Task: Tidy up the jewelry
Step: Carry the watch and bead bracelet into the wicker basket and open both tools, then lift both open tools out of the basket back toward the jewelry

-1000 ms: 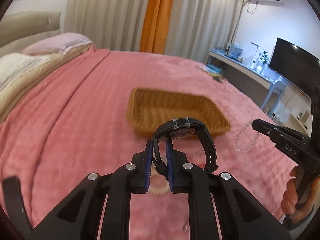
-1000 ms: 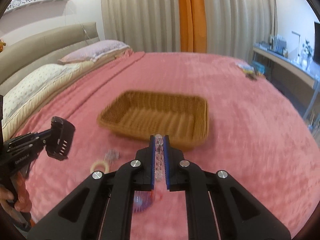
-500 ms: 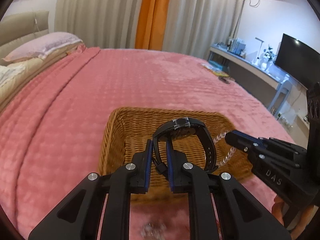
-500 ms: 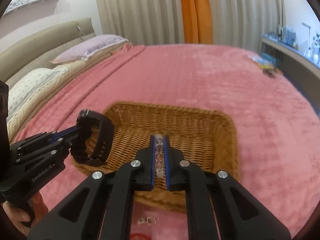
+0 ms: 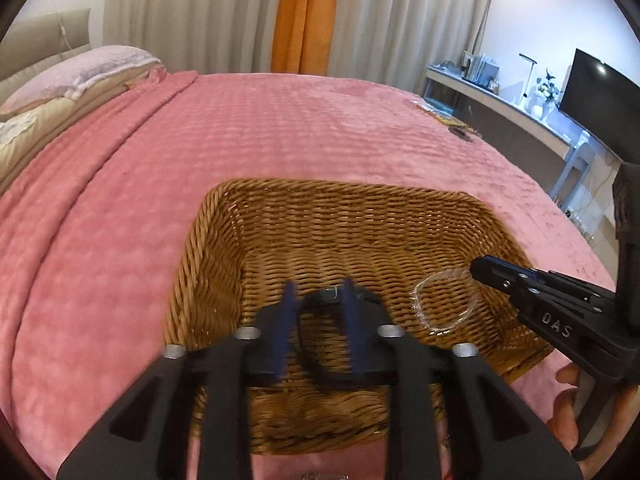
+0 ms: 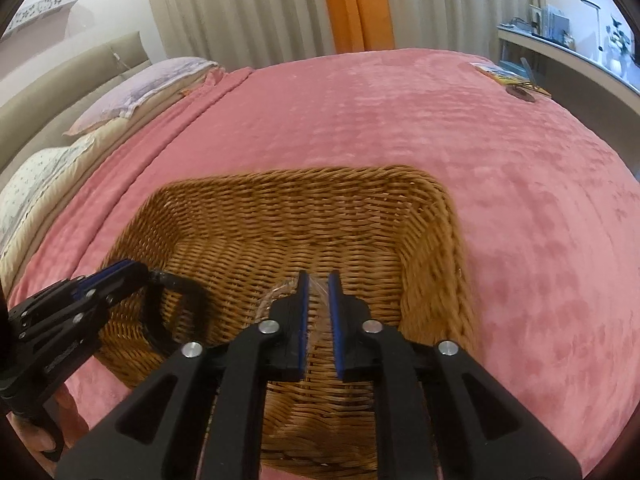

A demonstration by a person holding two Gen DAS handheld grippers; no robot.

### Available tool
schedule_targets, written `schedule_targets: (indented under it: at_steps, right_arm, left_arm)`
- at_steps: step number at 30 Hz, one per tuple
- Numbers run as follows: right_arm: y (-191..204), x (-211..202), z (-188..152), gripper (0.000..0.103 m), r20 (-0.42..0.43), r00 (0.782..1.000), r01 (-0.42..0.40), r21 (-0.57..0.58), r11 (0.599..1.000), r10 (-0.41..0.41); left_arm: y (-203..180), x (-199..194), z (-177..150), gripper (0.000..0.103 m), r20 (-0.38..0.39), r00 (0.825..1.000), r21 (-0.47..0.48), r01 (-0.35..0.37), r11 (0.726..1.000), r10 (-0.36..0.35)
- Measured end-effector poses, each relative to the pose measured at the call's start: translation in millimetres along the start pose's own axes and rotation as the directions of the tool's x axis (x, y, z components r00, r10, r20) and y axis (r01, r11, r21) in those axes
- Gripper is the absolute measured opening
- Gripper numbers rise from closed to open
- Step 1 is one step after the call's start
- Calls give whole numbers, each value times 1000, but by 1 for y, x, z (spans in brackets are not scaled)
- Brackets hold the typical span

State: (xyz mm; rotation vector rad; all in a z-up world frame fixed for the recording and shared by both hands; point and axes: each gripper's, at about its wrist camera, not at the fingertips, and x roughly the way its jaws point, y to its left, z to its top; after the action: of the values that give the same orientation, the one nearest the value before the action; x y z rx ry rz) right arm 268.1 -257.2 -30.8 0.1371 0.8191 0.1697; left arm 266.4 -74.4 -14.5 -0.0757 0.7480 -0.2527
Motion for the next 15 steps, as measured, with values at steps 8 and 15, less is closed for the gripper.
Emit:
schedule_targets:
  at_steps: [8, 15]
  right_arm:
    - [5, -60, -8, 47, 94, 996, -15, -7, 1000, 15]
    - [30, -145, -30, 47, 190, 980, -36, -71, 997, 49]
  left_arm:
    - [-1, -58, -7, 42, 76, 995, -2, 66, 998, -65]
    - [-14, -157, -24, 43, 208, 971, 45, 110, 993, -117]
